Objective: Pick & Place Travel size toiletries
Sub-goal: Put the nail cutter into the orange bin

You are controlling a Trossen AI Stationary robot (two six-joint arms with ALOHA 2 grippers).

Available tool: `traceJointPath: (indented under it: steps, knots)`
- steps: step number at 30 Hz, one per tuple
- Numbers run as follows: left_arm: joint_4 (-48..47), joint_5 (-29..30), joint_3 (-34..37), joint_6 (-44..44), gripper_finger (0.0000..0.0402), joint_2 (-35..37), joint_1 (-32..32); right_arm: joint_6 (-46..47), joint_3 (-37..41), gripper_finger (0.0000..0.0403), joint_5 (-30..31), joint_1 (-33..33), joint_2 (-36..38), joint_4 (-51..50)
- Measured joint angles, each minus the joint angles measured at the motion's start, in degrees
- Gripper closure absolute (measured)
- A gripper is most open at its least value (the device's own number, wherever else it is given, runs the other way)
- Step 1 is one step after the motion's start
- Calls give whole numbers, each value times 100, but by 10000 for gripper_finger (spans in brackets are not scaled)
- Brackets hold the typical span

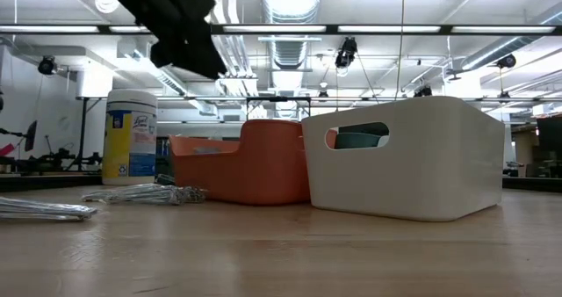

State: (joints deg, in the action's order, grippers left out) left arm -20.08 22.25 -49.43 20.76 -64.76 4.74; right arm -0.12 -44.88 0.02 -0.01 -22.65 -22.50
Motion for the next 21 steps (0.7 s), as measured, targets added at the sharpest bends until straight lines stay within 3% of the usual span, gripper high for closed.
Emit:
traceJointPath:
  steps: [11,21]
  knots:
    - [-13,772,5,-1,243,-27,-1889,9,0,369,2,0,0,0]
    - [-8,838,7,391,243,-437,-2794,9,0,369,0,-2,-2,0]
